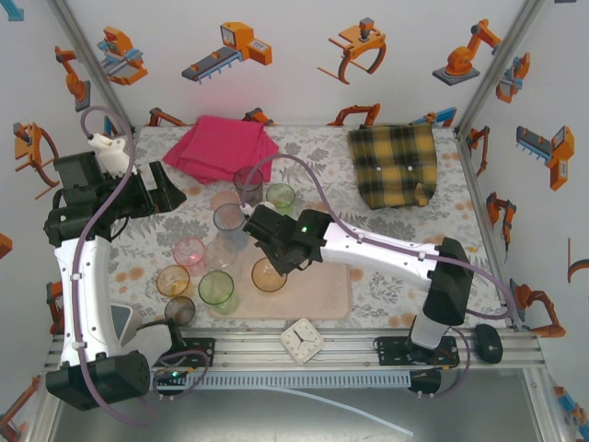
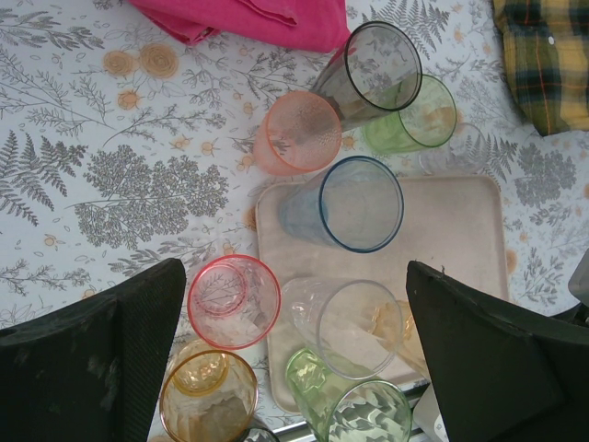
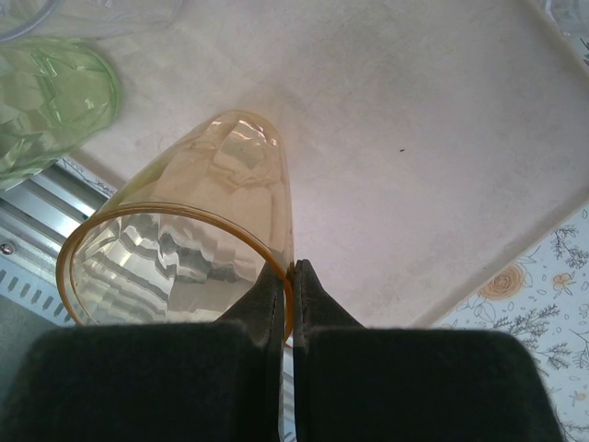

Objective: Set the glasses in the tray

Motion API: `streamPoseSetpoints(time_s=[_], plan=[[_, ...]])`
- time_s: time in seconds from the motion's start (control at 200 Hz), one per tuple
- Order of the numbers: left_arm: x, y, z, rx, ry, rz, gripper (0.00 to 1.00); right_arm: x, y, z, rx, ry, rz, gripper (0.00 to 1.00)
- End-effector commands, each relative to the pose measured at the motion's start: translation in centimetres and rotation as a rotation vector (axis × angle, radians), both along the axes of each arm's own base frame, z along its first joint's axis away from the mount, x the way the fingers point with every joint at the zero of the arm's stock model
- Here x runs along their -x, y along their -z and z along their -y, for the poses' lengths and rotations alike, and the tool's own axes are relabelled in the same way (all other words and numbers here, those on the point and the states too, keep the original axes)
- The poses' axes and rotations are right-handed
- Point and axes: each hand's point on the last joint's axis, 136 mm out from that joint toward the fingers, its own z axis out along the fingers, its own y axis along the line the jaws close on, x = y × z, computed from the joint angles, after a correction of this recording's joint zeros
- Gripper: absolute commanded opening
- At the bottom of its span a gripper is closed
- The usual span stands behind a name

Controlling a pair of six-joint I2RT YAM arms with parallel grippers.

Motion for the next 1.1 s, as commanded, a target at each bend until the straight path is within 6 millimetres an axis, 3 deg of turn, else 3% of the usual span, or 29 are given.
streamPoseSetpoints(time_s=[0.0,0.406,1.097], plan=[[0.2,-0.6,0.3,0.021,0.006,0.023,0.97,-0.5,-1.5,-1.2,-0.040,-0.004,0.047,0.00],[0.1,-0.6,0.3,0.025,0.007,0.024,0.97,1.0,-1.0,-2.7,-0.024,-0.055,0.045,0.00],[0.1,-0.6,0.5,0.035,0.016,0.028,0.97,3.5,-0.4,-2.8,-0.008,-0.080,-0.019,0.00]])
